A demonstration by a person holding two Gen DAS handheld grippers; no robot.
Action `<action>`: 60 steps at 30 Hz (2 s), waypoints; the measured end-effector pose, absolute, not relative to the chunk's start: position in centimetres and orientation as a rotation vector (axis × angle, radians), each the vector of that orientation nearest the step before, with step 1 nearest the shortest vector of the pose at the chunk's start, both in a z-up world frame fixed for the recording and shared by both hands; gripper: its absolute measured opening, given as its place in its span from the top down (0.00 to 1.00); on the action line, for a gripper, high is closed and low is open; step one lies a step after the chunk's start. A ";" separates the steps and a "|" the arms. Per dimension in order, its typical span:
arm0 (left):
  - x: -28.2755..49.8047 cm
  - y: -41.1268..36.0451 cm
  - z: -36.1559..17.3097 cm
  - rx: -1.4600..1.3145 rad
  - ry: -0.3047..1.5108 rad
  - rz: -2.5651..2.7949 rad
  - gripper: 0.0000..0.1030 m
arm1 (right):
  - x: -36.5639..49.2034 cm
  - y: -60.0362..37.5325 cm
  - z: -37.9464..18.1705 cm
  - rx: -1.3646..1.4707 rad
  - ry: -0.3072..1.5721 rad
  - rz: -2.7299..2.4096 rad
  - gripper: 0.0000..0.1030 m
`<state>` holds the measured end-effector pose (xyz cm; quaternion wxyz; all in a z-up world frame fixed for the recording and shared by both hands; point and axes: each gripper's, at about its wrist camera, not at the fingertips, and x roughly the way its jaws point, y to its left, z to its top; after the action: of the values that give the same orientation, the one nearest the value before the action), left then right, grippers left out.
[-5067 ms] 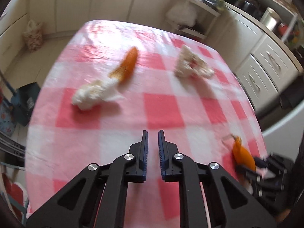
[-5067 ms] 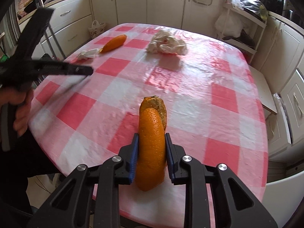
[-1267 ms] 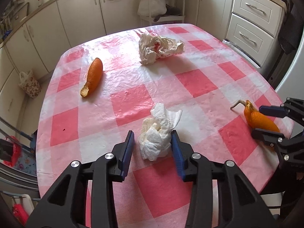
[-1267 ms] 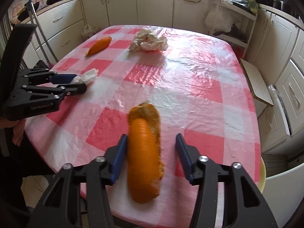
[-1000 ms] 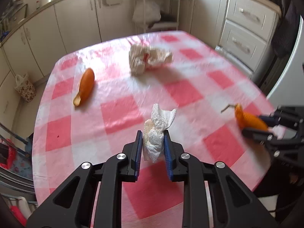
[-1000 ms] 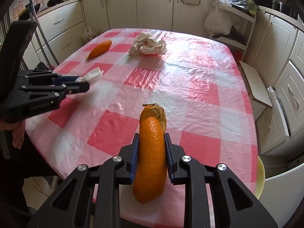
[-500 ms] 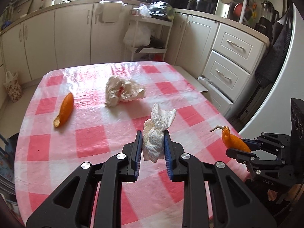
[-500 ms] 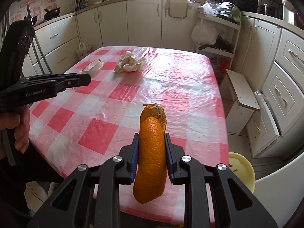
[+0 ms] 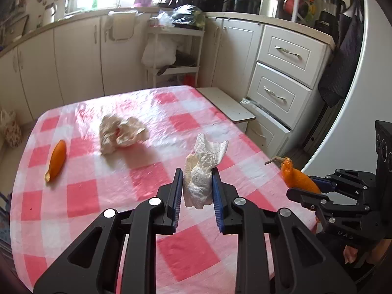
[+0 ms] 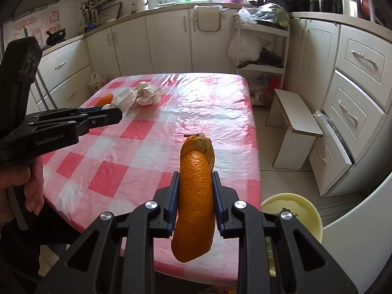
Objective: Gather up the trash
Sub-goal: 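Carry the tissue and long orange peel over to the yellow bin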
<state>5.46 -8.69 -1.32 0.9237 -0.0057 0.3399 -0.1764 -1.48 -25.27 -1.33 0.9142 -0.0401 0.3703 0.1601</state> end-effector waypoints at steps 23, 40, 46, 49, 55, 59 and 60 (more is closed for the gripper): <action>6.2 -15.4 -1.3 0.041 0.703 -0.408 0.78 | -1.7 -30.2 -1.1 0.020 0.747 0.260 0.75; 7.6 -22.1 -2.0 0.082 0.721 -0.482 0.78 | -1.7 -35.4 -1.3 0.172 0.765 0.172 0.75; 8.2 -23.6 -2.3 0.090 0.731 -0.495 0.78 | -1.9 -37.0 -1.6 0.203 0.774 0.144 0.75; 8.6 -24.4 -2.4 0.095 0.736 -0.503 0.78 | -1.9 -37.8 -1.9 0.217 0.784 0.129 0.75; 9.3 -26.6 -2.5 0.097 0.740 -0.529 0.78 | -1.8 -39.4 -2.9 0.233 0.819 0.076 0.75; 9.3 -28.1 -2.8 0.102 0.744 -0.552 0.78 | -2.0 -40.3 -3.6 0.223 0.839 0.037 0.75; 9.3 -28.5 -2.8 0.103 0.746 -0.556 0.78 | -2.1 -40.6 -3.7 0.222 0.844 0.030 0.75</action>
<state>9.31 -28.49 -2.84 0.8924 0.0497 0.3595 -0.2680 -2.06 -40.57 -3.72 0.9062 0.1076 0.4087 0.0144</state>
